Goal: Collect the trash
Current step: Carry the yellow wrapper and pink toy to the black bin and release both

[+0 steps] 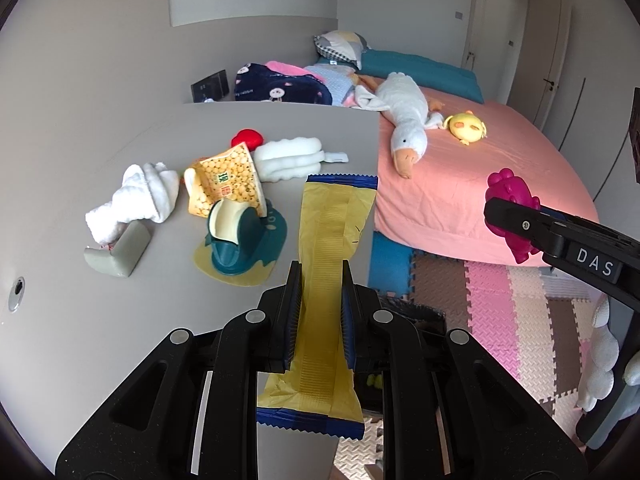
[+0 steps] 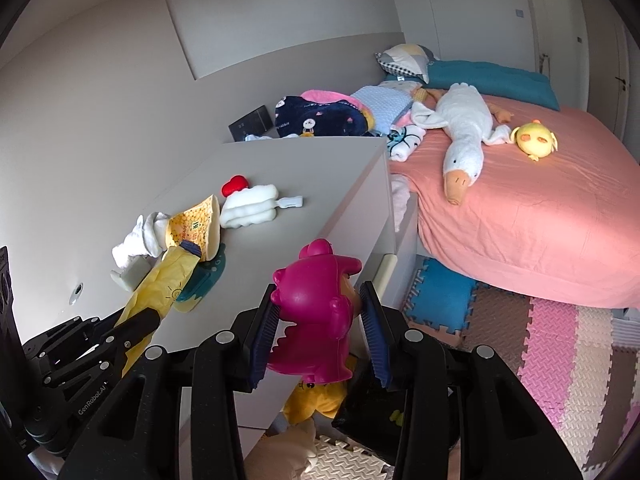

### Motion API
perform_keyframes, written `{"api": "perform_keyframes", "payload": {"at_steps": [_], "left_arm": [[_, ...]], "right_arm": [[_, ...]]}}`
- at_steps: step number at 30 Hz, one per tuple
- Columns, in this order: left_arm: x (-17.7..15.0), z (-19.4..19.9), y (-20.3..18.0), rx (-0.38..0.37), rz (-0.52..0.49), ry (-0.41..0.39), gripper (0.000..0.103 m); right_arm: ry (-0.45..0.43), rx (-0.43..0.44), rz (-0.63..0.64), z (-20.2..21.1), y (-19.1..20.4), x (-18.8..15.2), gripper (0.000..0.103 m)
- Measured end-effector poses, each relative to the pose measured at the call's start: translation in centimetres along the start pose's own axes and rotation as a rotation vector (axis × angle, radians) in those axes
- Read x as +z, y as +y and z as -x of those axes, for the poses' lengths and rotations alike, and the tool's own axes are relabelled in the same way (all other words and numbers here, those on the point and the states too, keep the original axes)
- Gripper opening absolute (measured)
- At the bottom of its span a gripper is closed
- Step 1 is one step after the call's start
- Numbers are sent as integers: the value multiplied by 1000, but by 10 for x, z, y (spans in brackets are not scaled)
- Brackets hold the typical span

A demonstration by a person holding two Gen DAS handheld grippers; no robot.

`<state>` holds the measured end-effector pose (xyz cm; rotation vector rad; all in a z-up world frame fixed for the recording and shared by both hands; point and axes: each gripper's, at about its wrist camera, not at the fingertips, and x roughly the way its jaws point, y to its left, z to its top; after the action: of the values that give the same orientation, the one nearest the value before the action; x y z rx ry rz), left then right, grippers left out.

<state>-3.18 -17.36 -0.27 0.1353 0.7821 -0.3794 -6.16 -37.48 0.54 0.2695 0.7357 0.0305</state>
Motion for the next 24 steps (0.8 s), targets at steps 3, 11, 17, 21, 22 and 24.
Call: {"api": "perform_keyframes", "payload": {"at_steps": [3,11,17,21,22,24], "left_arm": [[3,-3,-14,-17,-22,2,17],[5,-11,-50,-73,-67,21,17],[6,-17,-66,-101,-81,34,17],[8,-22,-78,-121,-100,42,17],[9,-23,-81,-128,-104,45,17],[10,-26,-87,-142,-112,51,17]], "right_arm": [[-11,-17,-16,7,-11,-1,42],[-35,-66,-51,25,-41,-3,42],[-44,-100,-75,33,-59,-5,42],[-46,-124,-95,38,-73,-7,42],[-45,-131,-98,38,-77,-8,42],[-45,-142,-104,39,-83,-8,42]]}}
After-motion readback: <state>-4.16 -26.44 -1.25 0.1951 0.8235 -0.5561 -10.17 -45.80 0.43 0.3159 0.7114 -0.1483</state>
